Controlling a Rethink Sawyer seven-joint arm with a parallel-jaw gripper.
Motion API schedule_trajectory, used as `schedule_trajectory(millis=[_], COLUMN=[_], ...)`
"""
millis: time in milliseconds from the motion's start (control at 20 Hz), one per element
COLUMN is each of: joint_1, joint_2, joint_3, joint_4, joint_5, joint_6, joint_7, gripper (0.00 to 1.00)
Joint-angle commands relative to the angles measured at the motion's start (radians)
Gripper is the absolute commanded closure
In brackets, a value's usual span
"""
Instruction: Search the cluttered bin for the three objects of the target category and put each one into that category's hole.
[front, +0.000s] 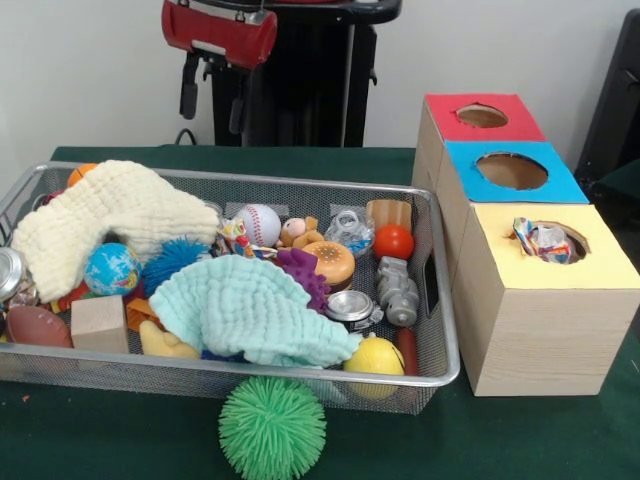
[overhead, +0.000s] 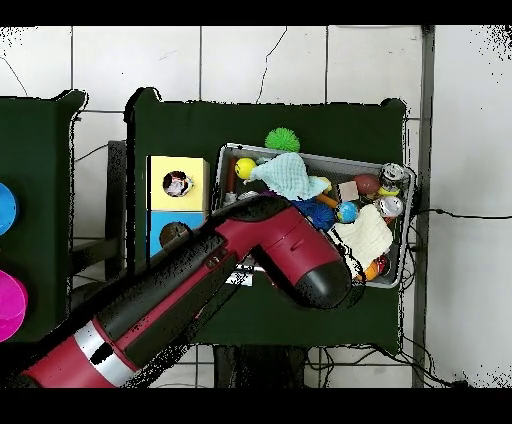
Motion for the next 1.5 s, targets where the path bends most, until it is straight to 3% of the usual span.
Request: schedule_trajectory(millis=[50, 500, 750, 850, 1200, 1500], joint_1=[-0.016, -0.002, -0.015, -0.024, -0.022, -0.014], joint_2=[0.017, 0.033, 0.075, 0.079, 0.106, 0.141], joint_3=[0.115, 0.128, 0.145, 0.16, 0.17, 0.185], joint_4=[-0.144, -0.166, -0.207, -0.219, -0.218, -0.211], joint_5=[0.053, 0.074, 0.04, 0.055, 0.086, 0.094], joint_6=[0.071, 0.107, 0.058, 0.079, 0.136, 0.136], joint_7=[0.045, 0.079, 0.127, 0.094, 0.077, 0.126], gripper=[0.0, 0.0, 0.0, 0.0, 0.0, 0.0])
